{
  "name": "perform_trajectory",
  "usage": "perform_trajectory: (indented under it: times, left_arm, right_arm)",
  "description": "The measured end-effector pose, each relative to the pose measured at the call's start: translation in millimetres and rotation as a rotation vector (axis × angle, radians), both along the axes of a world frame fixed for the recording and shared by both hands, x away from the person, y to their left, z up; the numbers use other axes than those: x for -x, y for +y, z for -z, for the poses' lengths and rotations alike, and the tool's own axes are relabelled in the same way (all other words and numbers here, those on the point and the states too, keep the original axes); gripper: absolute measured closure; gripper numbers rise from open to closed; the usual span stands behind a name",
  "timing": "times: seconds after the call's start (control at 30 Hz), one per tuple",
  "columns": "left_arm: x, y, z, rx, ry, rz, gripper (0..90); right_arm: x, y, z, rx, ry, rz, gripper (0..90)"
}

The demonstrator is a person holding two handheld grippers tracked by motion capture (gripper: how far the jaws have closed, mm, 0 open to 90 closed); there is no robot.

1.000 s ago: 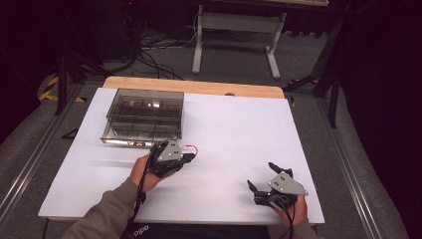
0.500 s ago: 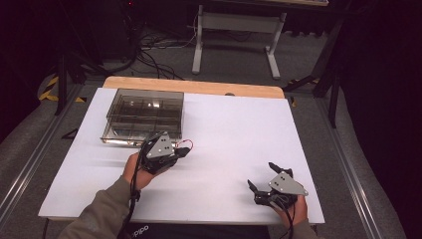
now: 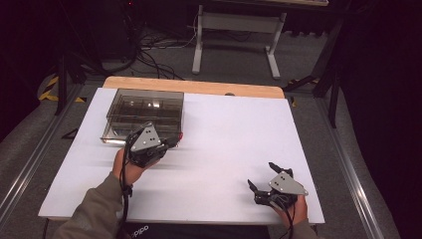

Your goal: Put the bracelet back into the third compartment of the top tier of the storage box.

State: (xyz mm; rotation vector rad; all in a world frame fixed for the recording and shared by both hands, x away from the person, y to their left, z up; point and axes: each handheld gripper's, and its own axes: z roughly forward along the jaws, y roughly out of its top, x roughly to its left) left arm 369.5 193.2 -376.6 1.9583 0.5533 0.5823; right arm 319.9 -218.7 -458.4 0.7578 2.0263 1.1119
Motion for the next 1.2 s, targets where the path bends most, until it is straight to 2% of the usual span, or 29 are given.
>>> perform_trajectory:
  times: [0.07,0.1,0.23,0.3,0.43,0.67,0.83,1.0,1.2]
  left_arm:
    - [0.4,3.3,-2.5,0.005,-0.009,-0.013,89.5]
    - [0.9,5.6,-4.0,0.021,-0.007,-0.016,89.5]
    - [1.1,12.7,-8.8,0.025,-0.027,-0.034,89.5]
    - [0.8,15.4,-9.2,0.037,-0.020,-0.038,89.5]
    - [-0.9,16.9,-8.4,0.027,-0.024,-0.049,89.5]
    - [-13.2,21.4,2.5,0.016,0.013,-0.088,89.4]
    - [-22.4,21.7,9.9,0.026,0.053,-0.109,89.1]
    - [-28.3,16.9,15.3,0.008,0.061,-0.120,88.9]
    - [-34.3,14.3,21.1,0.014,0.081,-0.155,88.5]
  right_arm:
    - [0.2,0.4,0.1,0.000,0.000,-0.001,11.9]
    - [0.2,0.4,0.1,0.000,0.000,-0.001,11.9]
    - [0.3,0.2,0.0,0.000,0.000,-0.002,12.0]
    - [0.3,0.3,0.0,0.001,0.000,-0.001,12.0]
    - [0.0,0.6,0.4,0.004,0.000,-0.004,12.5]
    - [0.0,0.5,0.5,0.001,0.003,0.000,12.5]
    - [-0.2,0.7,0.7,0.004,0.002,0.000,12.5]
    - [-0.3,1.2,1.1,0.008,0.003,-0.003,12.5]
    - [0.3,0.4,0.3,0.000,-0.010,0.008,13.3]
